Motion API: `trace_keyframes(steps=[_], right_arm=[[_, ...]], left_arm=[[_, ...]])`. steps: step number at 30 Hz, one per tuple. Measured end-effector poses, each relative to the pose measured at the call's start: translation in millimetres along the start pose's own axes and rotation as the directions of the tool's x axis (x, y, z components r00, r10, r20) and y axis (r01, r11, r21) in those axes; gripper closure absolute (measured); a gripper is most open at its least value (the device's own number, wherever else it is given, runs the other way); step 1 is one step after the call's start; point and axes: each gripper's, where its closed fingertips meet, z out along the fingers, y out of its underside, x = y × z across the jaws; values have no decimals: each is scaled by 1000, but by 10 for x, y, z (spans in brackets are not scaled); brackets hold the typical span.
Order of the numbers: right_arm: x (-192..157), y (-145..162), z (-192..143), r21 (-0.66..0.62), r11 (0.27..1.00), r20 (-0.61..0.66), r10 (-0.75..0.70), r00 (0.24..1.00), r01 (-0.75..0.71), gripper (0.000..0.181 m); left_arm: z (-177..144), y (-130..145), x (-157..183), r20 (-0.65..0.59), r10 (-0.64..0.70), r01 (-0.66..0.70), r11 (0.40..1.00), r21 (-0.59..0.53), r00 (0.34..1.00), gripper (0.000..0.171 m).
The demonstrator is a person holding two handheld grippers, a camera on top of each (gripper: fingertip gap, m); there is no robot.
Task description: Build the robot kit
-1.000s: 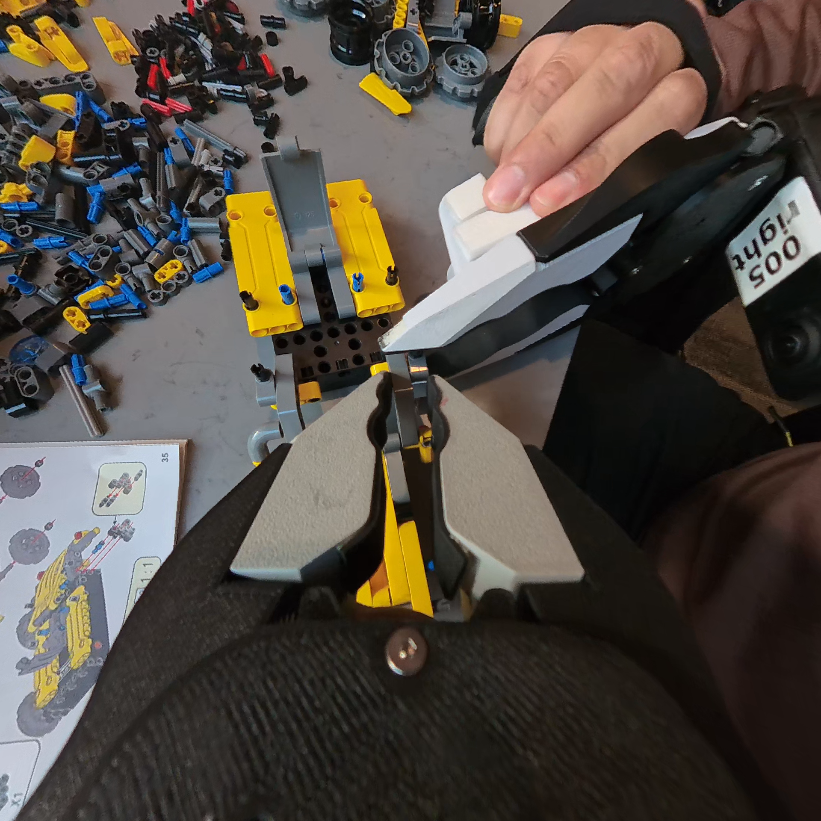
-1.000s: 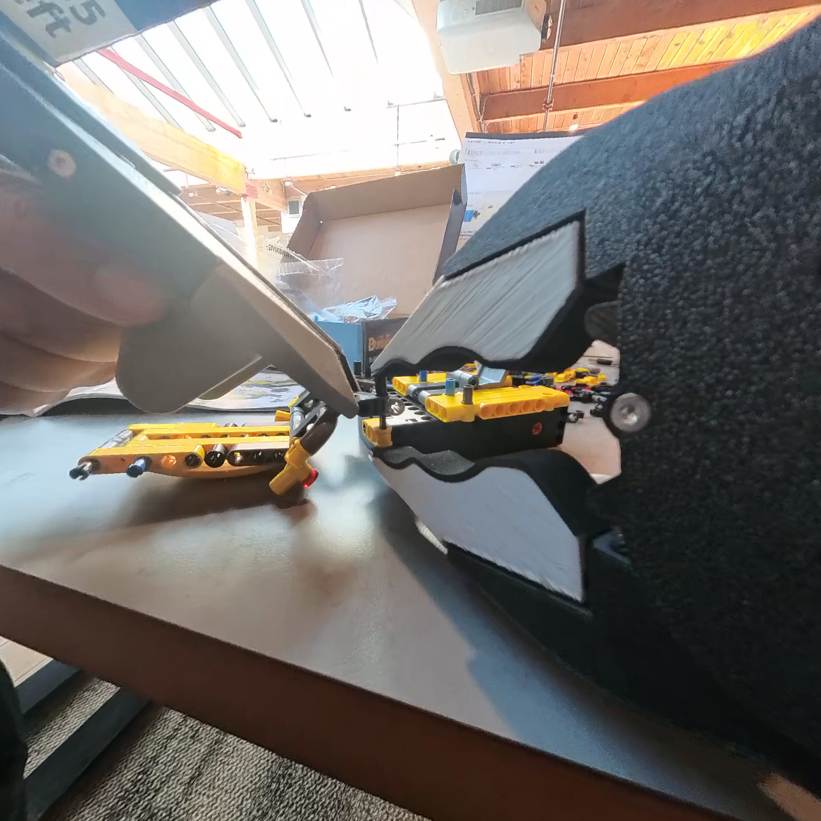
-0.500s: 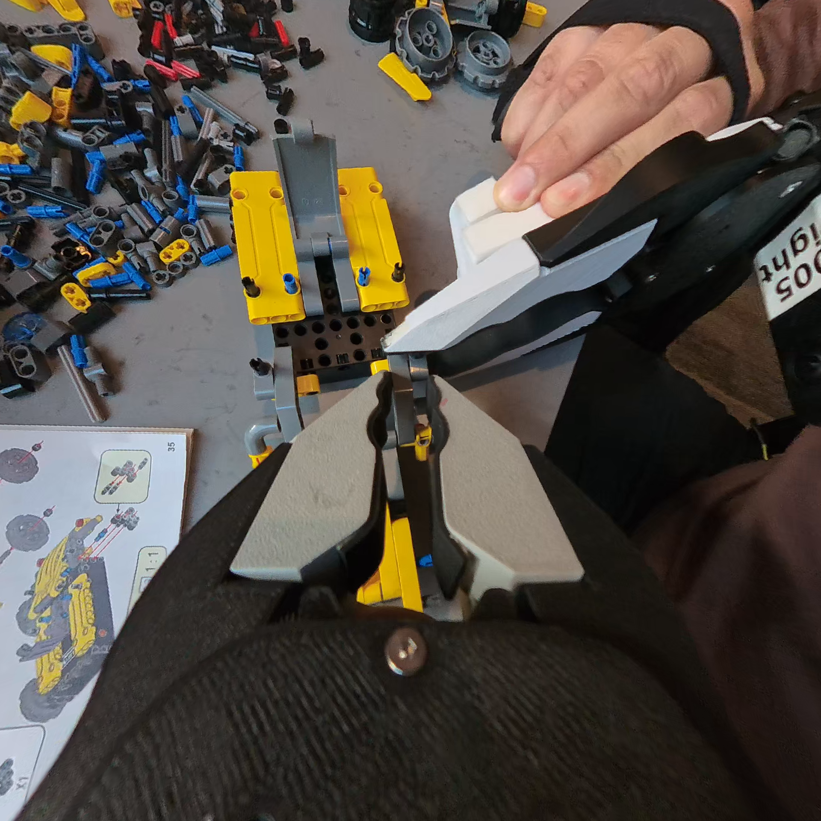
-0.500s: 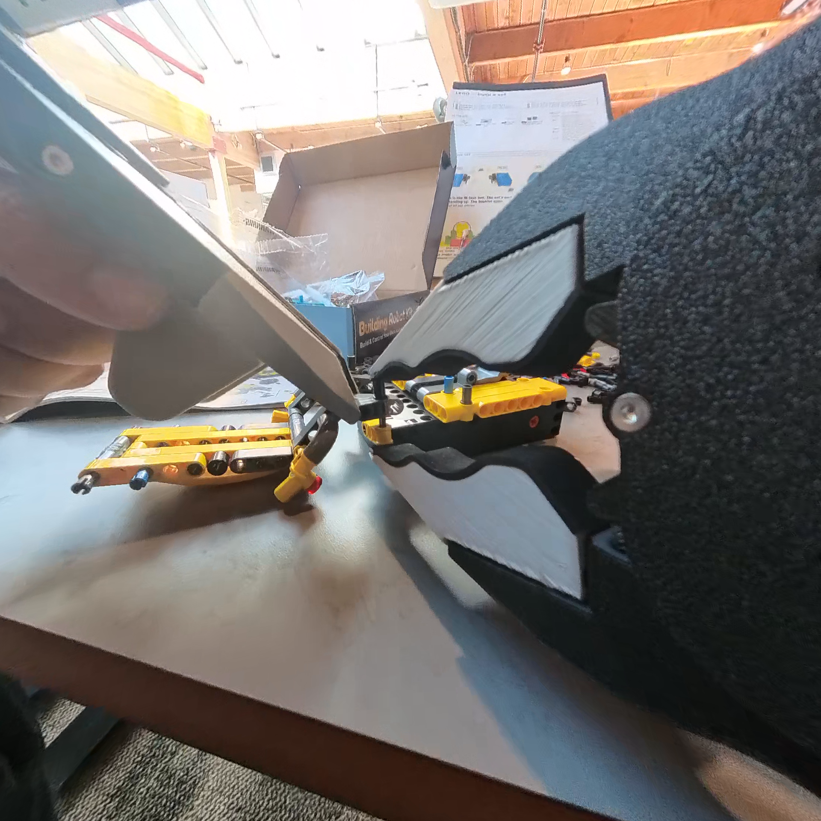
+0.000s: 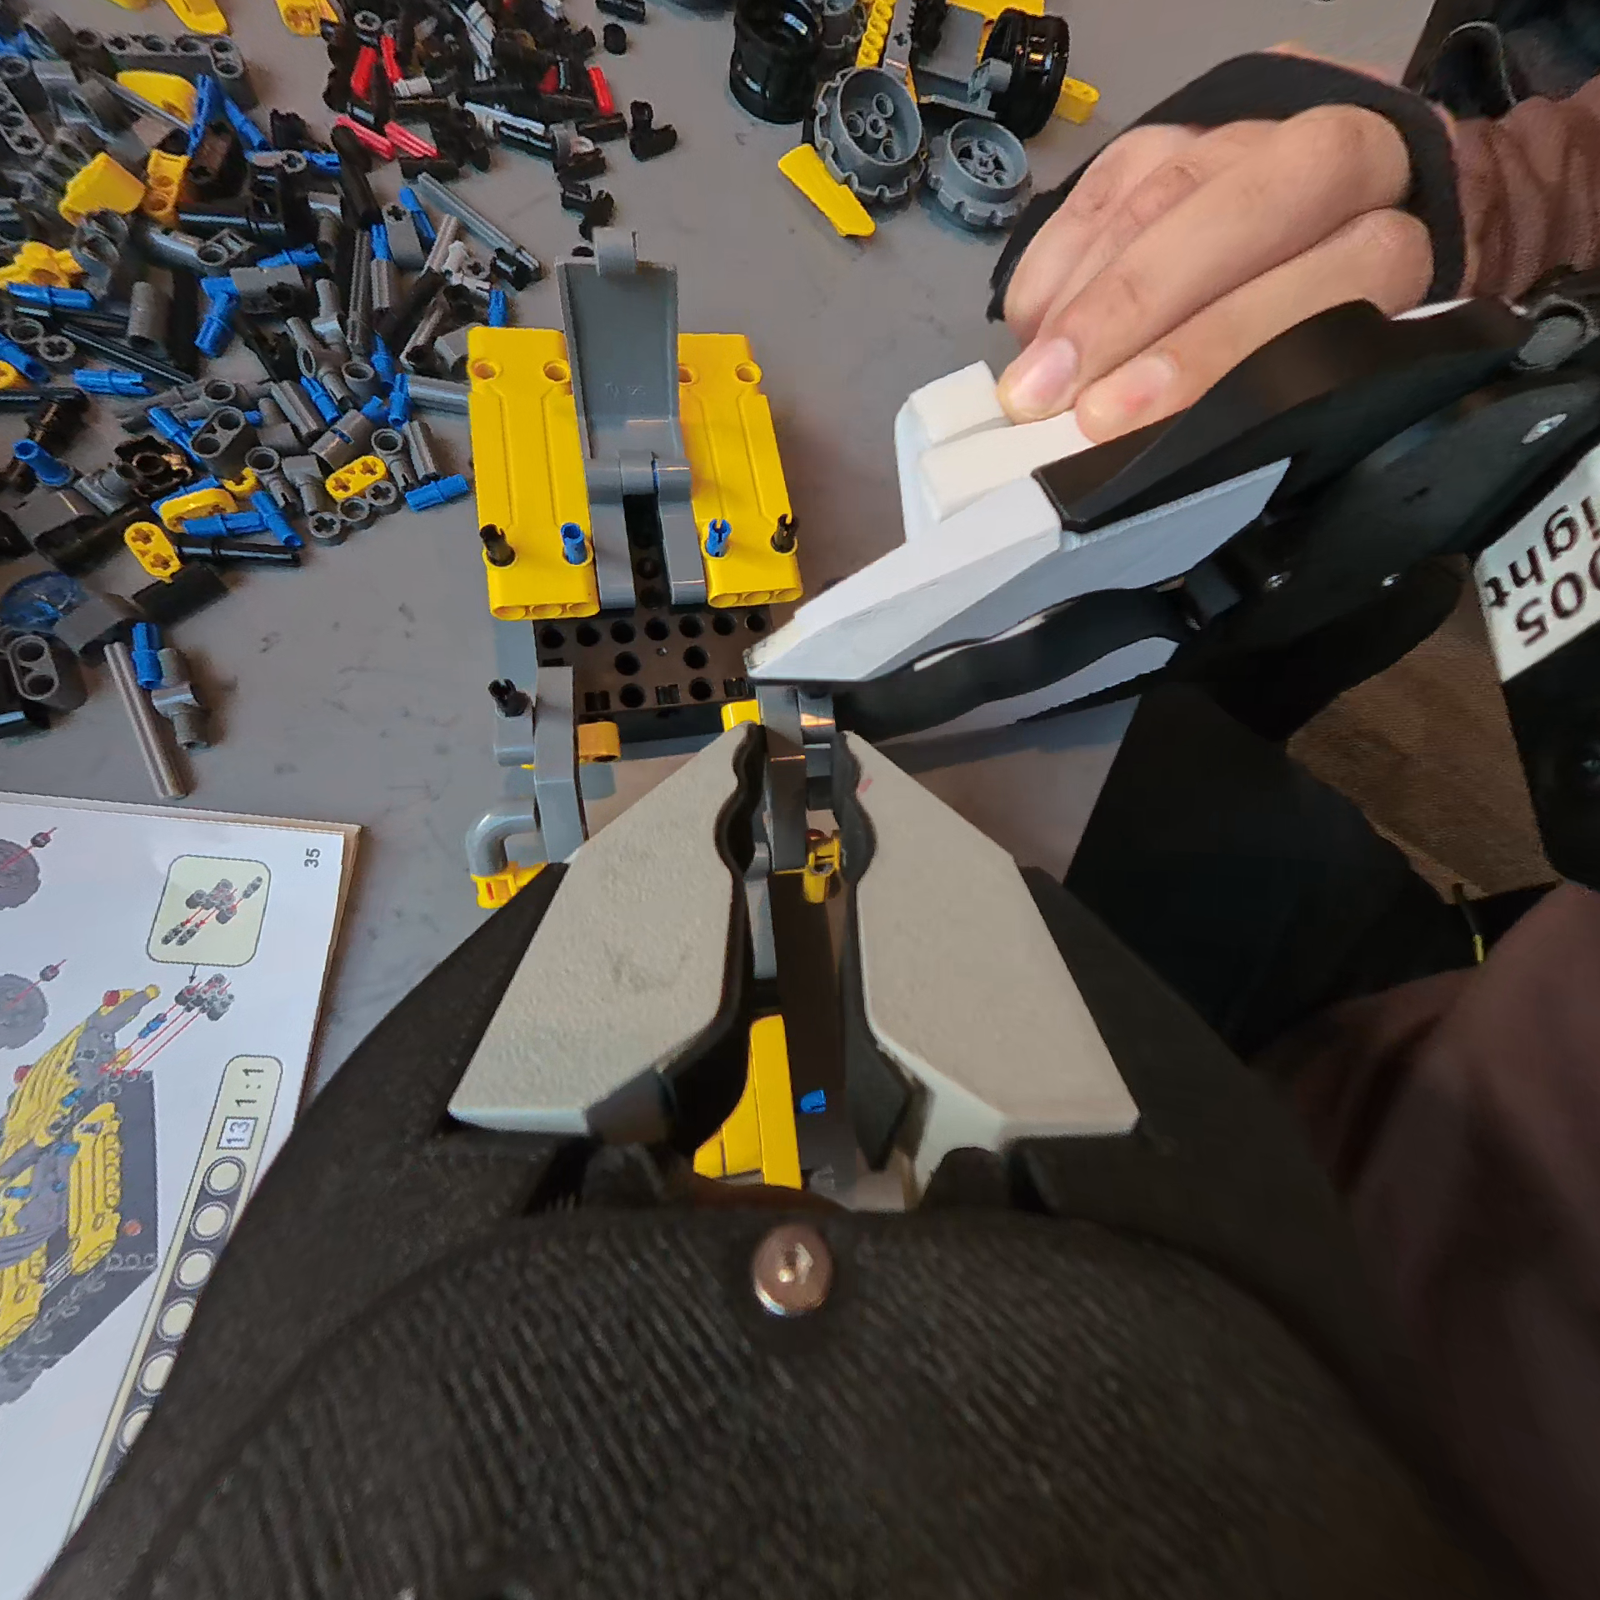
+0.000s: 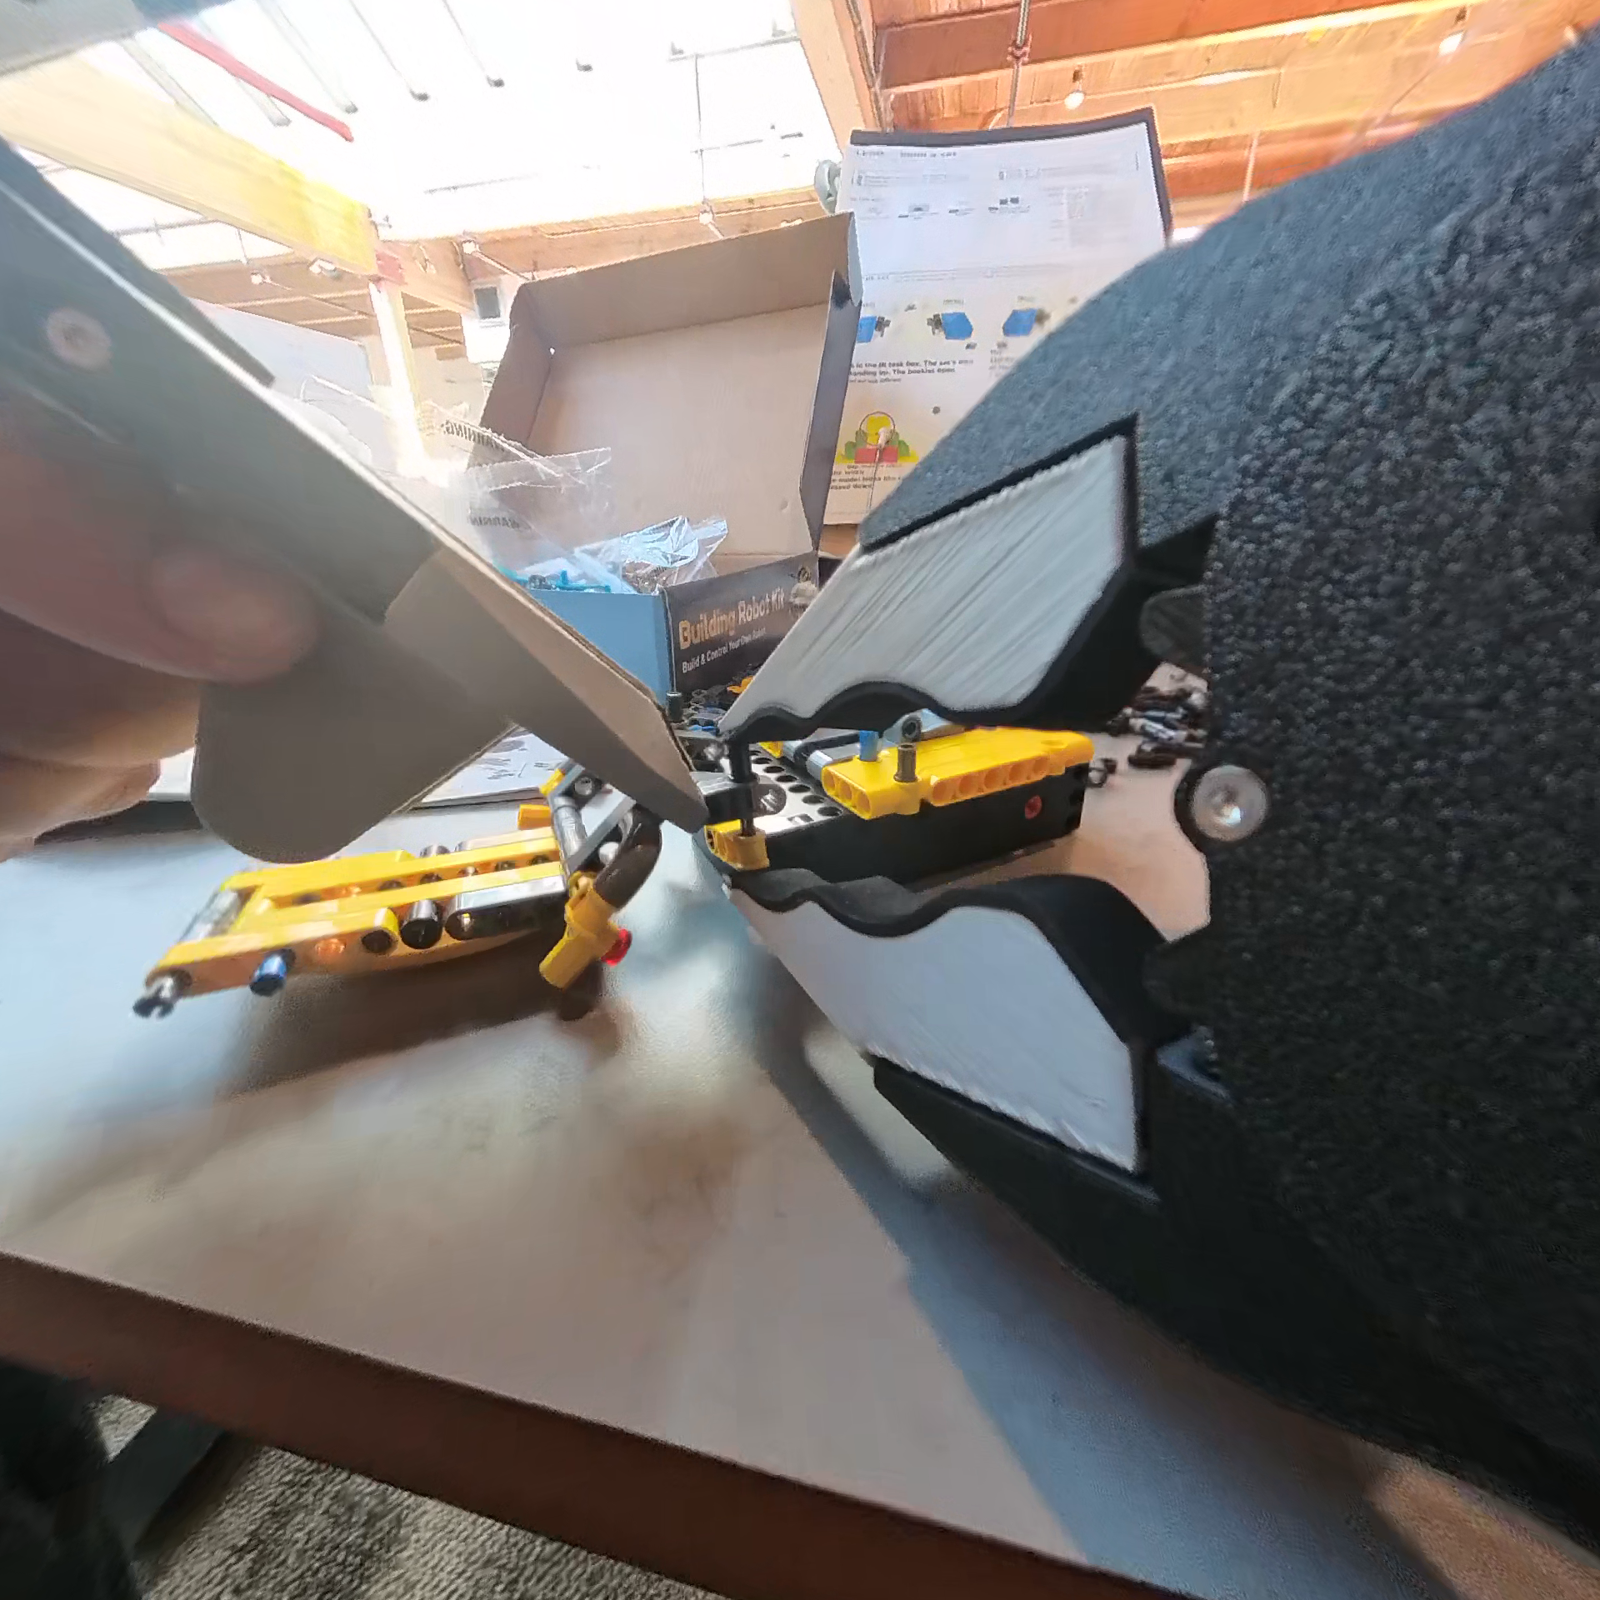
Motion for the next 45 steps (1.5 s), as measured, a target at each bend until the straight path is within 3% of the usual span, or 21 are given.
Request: trace_keyframes(steps=[4,6,9,11,12,14,18,19,20,21,23,24,28,31,36,39,45], right_arm=[[33,21,-50,1,997,13,80,997,-80,154],[59,39,-98,-5,992,4,124,992,-124,140],[93,47,-219,9,984,-10,177,984,-177,125],[92,20,-326,33,970,6,241,970,-241,128],[104,5,-376,42,956,18,289,957,-290,139],[202,-24,-452,53,906,49,419,907,-421,162],[540,34,-442,-4,742,181,660,729,-670,167],[613,101,-373,-53,699,210,706,677,-713,173],[647,164,-287,-117,676,246,730,638,-728,168],[626,209,-207,-187,685,302,723,622,-704,160],[591,343,-1,-278,763,359,646,673,-584,160],[547,383,92,-306,795,400,606,688,-524,147],[331,383,344,-390,831,559,556,615,-397,146],[300,319,368,-378,866,620,500,605,-328,153],[271,318,344,-409,868,649,493,580,-281,158],[234,301,292,-405,877,670,476,570,-257,171],[230,288,264,-372,893,648,445,618,-253,175]], left_arm=[[-5,-33,-7,-12,-32,33,998,47,999,154],[-36,-33,8,-32,-51,54,996,75,998,143],[-152,-21,-23,-29,-54,57,992,115,998,141],[-282,-43,-83,-7,-52,52,986,156,999,141],[-350,-55,-138,18,-48,44,983,176,999,141],[-445,-53,-312,92,-39,21,981,192,995,141],[-453,-63,-550,120,-44,19,980,196,992,136],[-434,-60,-596,116,-45,21,981,195,992,136],[-399,-31,-623,101,-47,28,983,181,994,135],[-361,7,-630,75,-50,37,986,162,996,132],[-310,53,-630,39,-47,41,986,159,998,131],[-288,80,-609,18,-34,31,987,157,999,131],[-192,172,-604,-1,42,-42,991,125,999,131],[-170,129,-524,-54,85,-76,987,141,995,133],[-142,93,-551,-72,77,-67,988,141,994,148],[-141,108,-519,-80,96,-85,987,136,992,148],[-151,119,-467,-107,112,-97,985,139,988,144]])
